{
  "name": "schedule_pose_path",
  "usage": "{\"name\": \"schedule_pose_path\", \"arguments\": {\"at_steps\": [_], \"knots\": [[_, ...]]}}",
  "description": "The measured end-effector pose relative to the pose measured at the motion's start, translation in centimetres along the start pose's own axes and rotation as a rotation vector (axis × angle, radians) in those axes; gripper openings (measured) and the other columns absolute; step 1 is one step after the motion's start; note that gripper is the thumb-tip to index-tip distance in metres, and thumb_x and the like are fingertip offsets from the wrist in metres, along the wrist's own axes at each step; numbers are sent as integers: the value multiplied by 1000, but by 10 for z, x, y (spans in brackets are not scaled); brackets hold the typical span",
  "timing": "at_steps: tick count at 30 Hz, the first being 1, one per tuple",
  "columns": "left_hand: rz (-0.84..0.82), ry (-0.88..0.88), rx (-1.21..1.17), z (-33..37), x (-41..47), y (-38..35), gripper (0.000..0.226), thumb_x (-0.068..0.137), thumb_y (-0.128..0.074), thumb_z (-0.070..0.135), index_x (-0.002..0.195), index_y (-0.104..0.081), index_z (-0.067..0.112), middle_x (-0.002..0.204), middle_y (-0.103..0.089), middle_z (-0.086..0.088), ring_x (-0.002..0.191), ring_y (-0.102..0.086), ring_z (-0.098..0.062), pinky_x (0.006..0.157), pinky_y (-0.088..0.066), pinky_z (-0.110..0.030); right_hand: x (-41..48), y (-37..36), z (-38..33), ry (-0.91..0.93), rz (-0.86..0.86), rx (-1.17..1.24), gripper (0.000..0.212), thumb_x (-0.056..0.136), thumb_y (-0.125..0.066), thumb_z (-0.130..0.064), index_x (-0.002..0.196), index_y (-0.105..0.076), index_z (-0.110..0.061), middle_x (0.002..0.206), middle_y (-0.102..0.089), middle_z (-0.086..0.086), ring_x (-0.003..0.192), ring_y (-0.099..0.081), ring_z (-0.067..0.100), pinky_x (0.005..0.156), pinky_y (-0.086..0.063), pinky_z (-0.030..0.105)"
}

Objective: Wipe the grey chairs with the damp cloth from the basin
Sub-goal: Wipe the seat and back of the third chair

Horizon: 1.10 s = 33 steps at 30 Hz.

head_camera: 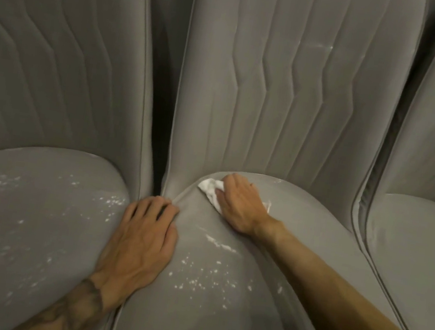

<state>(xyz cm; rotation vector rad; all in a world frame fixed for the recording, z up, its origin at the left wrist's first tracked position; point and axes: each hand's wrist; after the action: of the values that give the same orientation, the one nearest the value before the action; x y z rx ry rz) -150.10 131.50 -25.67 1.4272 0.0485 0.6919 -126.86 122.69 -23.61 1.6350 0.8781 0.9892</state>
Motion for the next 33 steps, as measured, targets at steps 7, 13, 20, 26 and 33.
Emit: {"name": "schedule_pose_path", "arguments": {"at_steps": [7, 13, 20, 26, 33], "knots": [[-25, 12, -39, -2, 0, 4, 37, 96, -32, 26, 119, -61, 20, 121, -57, -1, 111, -56, -23, 102, -42, -41, -31, -13, -25, 258, -26, 99, 20, 104, -34, -40, 97, -40, -22, 101, -48, 4, 89, -44, 26, 78, -29, 40], [-55, 43, -71, 0, -1, 5, 36, 96, -32, 26, 120, -59, 21, 120, -56, 0, 110, -53, -20, 103, -40, -40, -2, -11, -26, 73, -3, 28, 26, 104, -40, -36, 107, -50, -12, 112, -51, 11, 103, -47, 32, 86, -33, 43], [-66, 84, -182, 1, -1, 14, 25, 95, -40, 14, 113, -58, 13, 108, -57, -6, 100, -56, -24, 98, -40, -40, -27, -7, -36, 196, -77, 115, 22, 104, -35, -39, 100, -43, -20, 106, -50, 6, 94, -46, 27, 83, -29, 40], [-188, -33, -161, -16, -10, 21, 41, 104, -40, 18, 139, -57, 8, 144, -57, -12, 131, -56, -26, 120, -29, -35, -34, -10, -62, 197, -30, 121, 20, 104, -39, -36, 101, -46, -18, 105, -50, 6, 94, -46, 27, 82, -33, 42], [-208, -34, -68, -16, -22, 16, 59, 105, -27, 34, 160, -39, 14, 165, -40, -4, 153, -35, -18, 132, -7, -33, -34, -1, -59, 162, -81, 19, 27, 106, -36, -39, 111, -50, -16, 113, -50, 7, 102, -47, 27, 89, -32, 41]]}}
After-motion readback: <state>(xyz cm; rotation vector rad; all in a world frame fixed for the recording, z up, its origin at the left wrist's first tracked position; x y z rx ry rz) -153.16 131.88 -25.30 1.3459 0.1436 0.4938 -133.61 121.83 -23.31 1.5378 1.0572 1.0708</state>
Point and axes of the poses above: each hand's wrist, its own x-axis towards the middle knuckle, its own y-axis out of the back of the hand, z = x × y
